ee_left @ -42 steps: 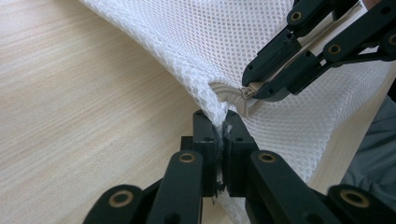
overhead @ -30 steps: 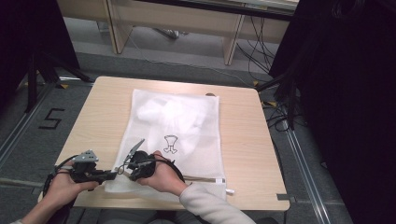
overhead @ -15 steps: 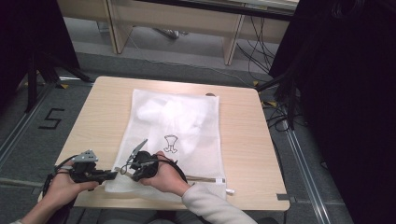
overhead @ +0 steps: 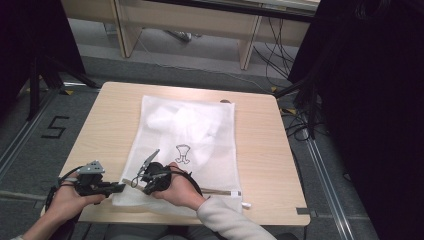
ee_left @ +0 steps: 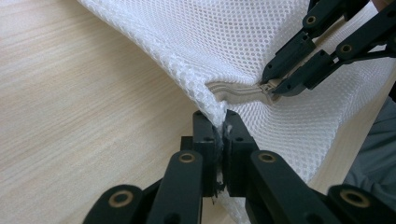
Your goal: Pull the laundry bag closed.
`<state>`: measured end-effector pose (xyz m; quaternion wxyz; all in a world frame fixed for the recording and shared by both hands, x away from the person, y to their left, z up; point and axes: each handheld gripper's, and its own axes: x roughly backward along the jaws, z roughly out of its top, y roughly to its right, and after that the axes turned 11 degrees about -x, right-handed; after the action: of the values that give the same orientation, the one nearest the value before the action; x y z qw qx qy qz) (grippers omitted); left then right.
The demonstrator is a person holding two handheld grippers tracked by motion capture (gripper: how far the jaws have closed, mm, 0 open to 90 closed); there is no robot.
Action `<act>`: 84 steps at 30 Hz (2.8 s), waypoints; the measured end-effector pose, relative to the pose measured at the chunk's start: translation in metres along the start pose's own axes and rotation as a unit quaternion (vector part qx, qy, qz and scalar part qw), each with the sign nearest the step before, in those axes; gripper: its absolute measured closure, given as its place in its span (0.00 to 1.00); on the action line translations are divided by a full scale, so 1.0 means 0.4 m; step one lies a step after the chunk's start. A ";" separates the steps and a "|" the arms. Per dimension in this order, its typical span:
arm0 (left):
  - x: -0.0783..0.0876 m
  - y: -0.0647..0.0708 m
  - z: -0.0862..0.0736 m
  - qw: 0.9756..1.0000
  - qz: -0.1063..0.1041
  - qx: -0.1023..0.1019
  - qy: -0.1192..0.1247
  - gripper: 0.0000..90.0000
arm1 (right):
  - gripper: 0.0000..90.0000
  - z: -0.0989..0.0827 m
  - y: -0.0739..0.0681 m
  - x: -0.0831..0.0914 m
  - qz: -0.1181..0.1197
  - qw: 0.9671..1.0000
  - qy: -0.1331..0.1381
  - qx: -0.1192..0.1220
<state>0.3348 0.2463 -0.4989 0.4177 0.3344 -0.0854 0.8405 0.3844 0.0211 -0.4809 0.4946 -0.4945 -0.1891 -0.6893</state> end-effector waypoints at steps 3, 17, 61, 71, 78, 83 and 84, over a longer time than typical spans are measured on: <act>0.001 0.000 0.000 1.000 -0.001 0.001 0.000 0.95 | 0.92 -0.001 0.000 0.003 -0.003 1.000 -0.001 -0.001; 0.000 -0.001 -0.001 1.000 0.000 0.004 0.003 0.95 | 0.92 -0.006 0.007 0.007 0.001 1.000 -0.007 0.001; 0.003 -0.006 -0.001 1.000 0.000 0.002 -0.009 0.95 | 0.92 -0.024 0.023 0.037 -0.003 1.000 -0.016 -0.002; 0.002 -0.005 -0.002 1.000 0.005 0.002 -0.002 0.95 | 0.92 -0.031 0.026 0.045 -0.007 1.000 -0.014 -0.008; 0.002 -0.005 -0.002 1.000 0.004 0.002 -0.002 0.95 | 0.92 -0.034 0.028 0.049 -0.008 1.000 -0.017 -0.001; 0.004 -0.004 0.000 1.000 0.008 0.000 -0.010 0.95 | 0.92 -0.035 0.028 0.051 -0.008 1.000 -0.018 0.003; 0.004 -0.005 -0.001 1.000 0.004 0.001 -0.009 0.95 | 0.92 -0.035 0.028 0.051 -0.008 1.000 -0.018 0.003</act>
<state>0.3355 0.2489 -0.4984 0.4129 0.3417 -0.0899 0.8394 0.3866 -0.0045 -0.4720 0.4864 -0.5042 -0.2042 -0.6837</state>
